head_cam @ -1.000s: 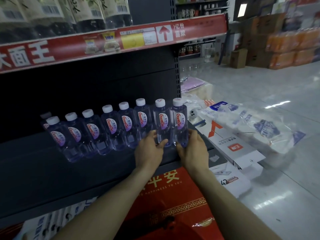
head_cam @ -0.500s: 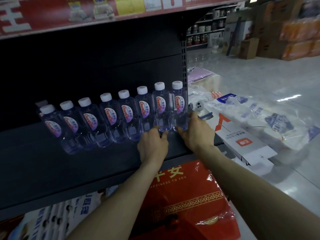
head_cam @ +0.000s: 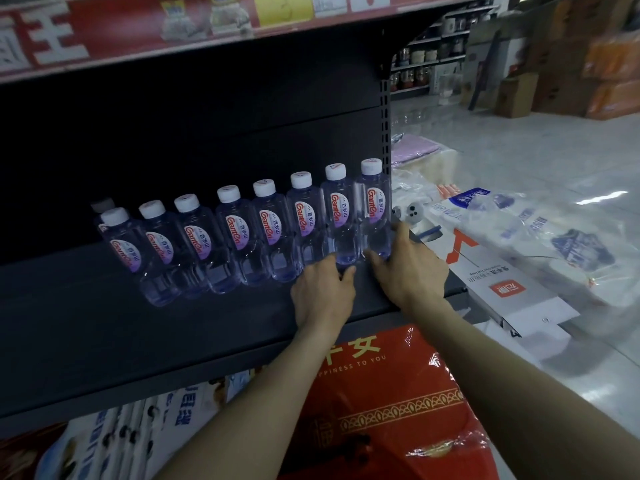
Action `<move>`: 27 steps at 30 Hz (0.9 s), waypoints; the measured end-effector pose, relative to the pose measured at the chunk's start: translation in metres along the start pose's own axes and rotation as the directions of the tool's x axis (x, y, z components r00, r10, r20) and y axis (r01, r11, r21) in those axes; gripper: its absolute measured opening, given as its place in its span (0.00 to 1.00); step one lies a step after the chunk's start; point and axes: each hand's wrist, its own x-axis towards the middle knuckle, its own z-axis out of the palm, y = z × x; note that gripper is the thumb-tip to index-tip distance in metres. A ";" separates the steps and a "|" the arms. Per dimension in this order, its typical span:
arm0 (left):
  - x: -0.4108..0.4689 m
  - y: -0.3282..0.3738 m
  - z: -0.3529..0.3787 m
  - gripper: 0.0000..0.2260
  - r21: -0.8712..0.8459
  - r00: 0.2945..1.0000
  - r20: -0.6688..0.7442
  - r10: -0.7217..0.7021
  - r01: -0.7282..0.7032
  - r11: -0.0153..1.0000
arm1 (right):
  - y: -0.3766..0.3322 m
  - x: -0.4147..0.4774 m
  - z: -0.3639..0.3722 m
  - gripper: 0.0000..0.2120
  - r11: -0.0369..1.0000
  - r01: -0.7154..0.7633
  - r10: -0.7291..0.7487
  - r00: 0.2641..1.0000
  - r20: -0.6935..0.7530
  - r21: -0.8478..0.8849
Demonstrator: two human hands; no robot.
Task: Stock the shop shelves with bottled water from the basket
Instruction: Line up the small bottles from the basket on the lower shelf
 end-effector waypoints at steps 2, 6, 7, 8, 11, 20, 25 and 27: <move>0.001 -0.001 0.000 0.16 -0.002 1.000 -0.004 0.000 0.000 1.000 | 0.000 -0.002 0.002 0.25 1.000 0.009 -0.009 1.000 -0.021 0.017; 0.000 -0.001 0.001 0.15 -0.011 1.000 -0.007 0.019 -0.019 1.000 | 0.004 -0.001 0.005 0.25 0.999 0.034 -0.033 0.998 -0.047 0.015; 0.000 -0.001 0.001 0.15 -0.013 1.000 -0.005 0.021 -0.021 1.000 | 0.004 0.000 0.006 0.25 0.999 0.035 -0.034 0.998 -0.047 0.017; 0.000 -0.001 0.001 0.15 -0.013 1.000 -0.005 0.021 -0.021 1.000 | 0.005 0.000 0.007 0.25 0.999 0.036 -0.035 0.998 -0.046 0.019; 0.000 -0.001 0.001 0.15 -0.011 1.000 -0.004 0.016 -0.016 1.000 | 0.006 0.000 0.007 0.25 1.000 0.017 -0.016 0.999 -0.038 0.021; 0.002 -0.002 0.003 0.18 0.012 1.000 -0.006 0.010 -0.010 1.000 | 0.006 0.004 0.005 0.34 0.997 -0.075 0.078 0.993 0.091 -0.034; 0.001 -0.001 -0.002 0.17 0.008 0.999 0.039 -0.010 0.009 1.000 | -0.003 -0.002 -0.019 0.40 0.986 -0.166 0.157 0.938 0.309 0.003; -0.003 0.001 -0.009 0.17 -0.042 0.996 0.088 -0.019 0.023 0.999 | -0.008 -0.012 -0.031 0.40 0.981 -0.189 0.158 0.908 0.388 0.044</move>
